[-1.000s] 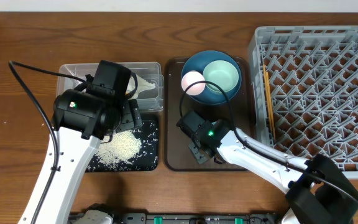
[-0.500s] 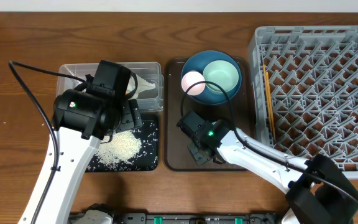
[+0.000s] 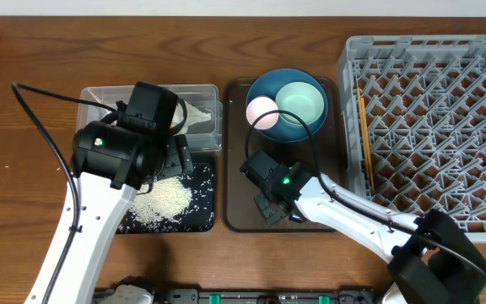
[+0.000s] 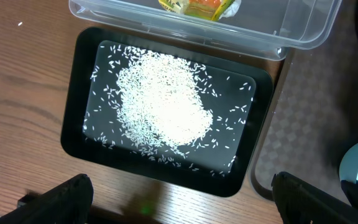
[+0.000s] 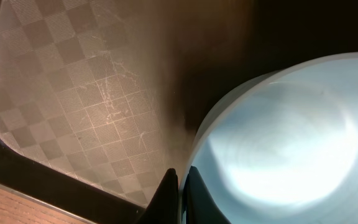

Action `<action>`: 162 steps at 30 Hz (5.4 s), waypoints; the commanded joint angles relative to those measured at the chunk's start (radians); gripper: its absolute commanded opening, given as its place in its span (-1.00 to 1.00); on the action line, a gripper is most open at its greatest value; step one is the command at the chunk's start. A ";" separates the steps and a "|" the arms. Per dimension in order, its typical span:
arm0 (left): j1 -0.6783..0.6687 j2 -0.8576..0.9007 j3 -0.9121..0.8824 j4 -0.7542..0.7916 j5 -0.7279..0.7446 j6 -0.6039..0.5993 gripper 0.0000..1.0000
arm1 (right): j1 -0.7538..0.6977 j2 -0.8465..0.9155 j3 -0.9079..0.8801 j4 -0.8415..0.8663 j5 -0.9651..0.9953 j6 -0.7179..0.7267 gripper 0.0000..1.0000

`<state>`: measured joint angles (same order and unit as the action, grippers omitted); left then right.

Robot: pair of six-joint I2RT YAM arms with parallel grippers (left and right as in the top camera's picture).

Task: Sort waste into correct bins and load items into the dishwasher rack
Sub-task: 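Grasp the rim of the light-blue bowl with the right gripper, then lift the light-blue bowl and carry it to the grey rack, then lower the bowl into the back of the rack and release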

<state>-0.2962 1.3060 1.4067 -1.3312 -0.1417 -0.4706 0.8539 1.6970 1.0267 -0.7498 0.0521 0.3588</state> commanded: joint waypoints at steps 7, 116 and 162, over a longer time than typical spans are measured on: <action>0.005 0.003 -0.002 -0.003 -0.016 0.005 0.90 | 0.010 0.005 0.010 0.000 -0.032 0.008 -0.98; 0.005 0.003 -0.002 -0.003 -0.016 0.005 0.90 | -1.293 0.432 0.560 0.508 -1.404 -0.306 -0.98; 0.005 0.003 -0.002 -0.003 -0.016 0.005 0.89 | -1.533 0.349 0.517 0.136 -1.302 -0.331 -0.30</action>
<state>-0.2962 1.3064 1.4067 -1.3312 -0.1417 -0.4706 -0.6758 2.1178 1.5490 -0.6044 -1.2594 0.0406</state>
